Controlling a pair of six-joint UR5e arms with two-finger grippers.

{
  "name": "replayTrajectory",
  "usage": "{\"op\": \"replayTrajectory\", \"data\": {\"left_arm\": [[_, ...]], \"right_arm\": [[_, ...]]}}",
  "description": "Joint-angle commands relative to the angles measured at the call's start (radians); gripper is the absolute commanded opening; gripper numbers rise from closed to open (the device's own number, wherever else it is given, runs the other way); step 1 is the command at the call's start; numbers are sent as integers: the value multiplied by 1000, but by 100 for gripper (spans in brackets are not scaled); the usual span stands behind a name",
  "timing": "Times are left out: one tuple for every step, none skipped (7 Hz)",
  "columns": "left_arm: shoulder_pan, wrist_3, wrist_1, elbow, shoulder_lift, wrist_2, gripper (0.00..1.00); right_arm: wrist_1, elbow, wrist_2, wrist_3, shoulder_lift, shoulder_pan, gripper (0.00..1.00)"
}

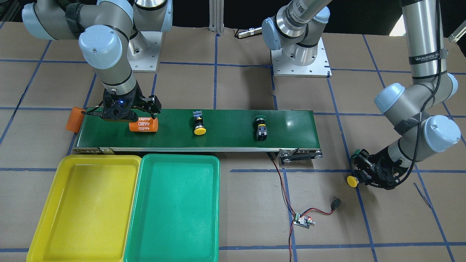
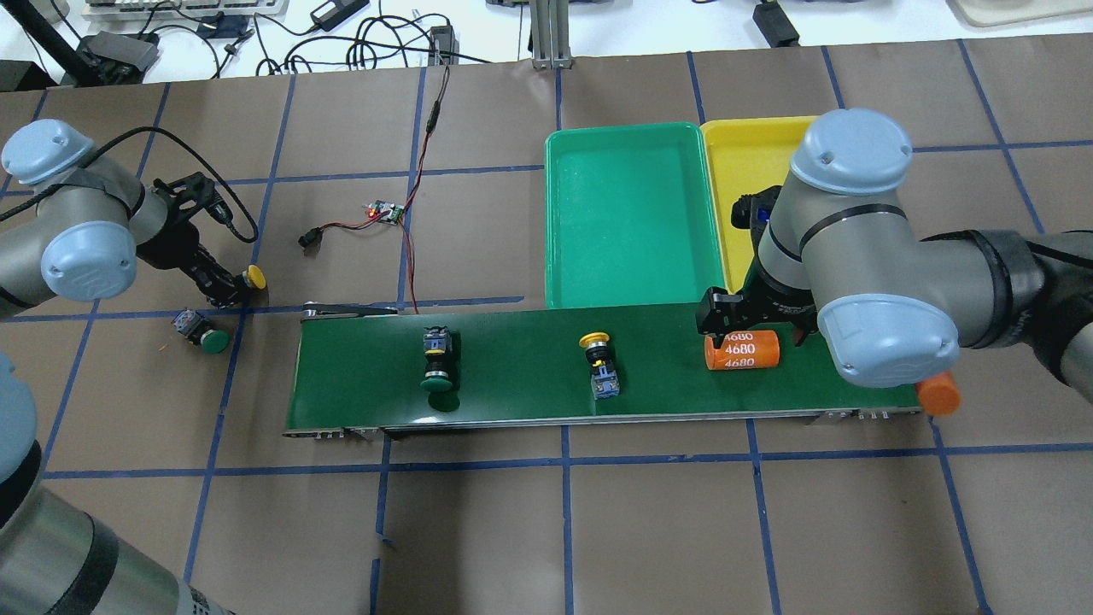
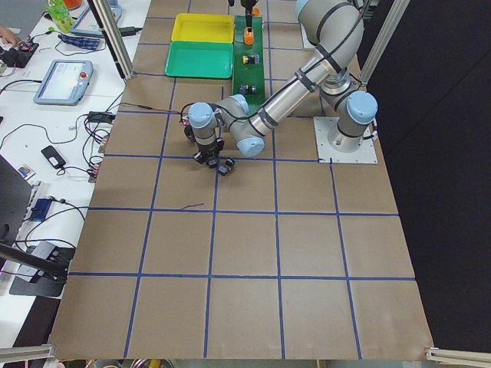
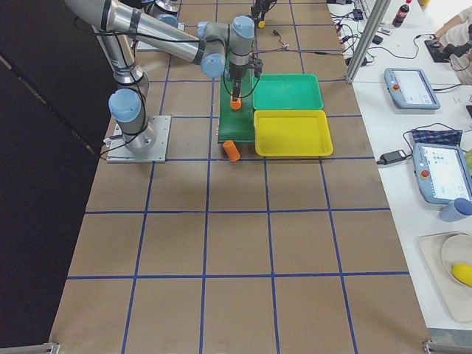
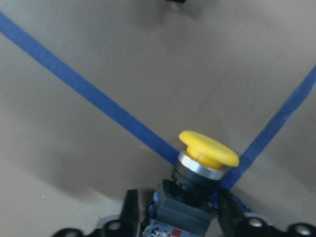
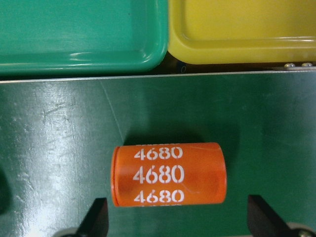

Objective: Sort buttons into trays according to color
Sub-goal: 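Grasp a yellow-capped button with the left gripper while the right gripper pushes the cylinders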

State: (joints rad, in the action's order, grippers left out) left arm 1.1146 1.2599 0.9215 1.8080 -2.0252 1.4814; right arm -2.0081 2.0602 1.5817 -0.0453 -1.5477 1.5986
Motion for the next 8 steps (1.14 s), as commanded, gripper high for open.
{"op": "replayTrajectory", "data": {"left_arm": [[72, -234, 17, -7, 70, 9, 0], [80, -386, 90, -7, 118, 11, 0], [86, -586, 150, 20, 173, 11, 0], [99, -696, 193, 51, 237, 10, 0], [115, -888, 209, 103, 305, 8, 0], [173, -1095, 209, 172, 360, 10, 0], [238, -1267, 208, 222, 394, 10, 0], [264, -1322, 208, 264, 417, 7, 0]], "right_arm": [[-15, 0, 0, 9, 18, 1, 100], [-15, -2, -3, 9, 18, 1, 100], [-17, -3, -3, 7, 20, 1, 100], [-17, -3, -3, 7, 20, 1, 100], [-18, -3, -8, -1, 20, 1, 100], [-35, 1, -8, -2, 20, 0, 100], [-43, 1, -6, 1, 20, 0, 100], [-43, 1, -6, 7, 21, -2, 100]]}}
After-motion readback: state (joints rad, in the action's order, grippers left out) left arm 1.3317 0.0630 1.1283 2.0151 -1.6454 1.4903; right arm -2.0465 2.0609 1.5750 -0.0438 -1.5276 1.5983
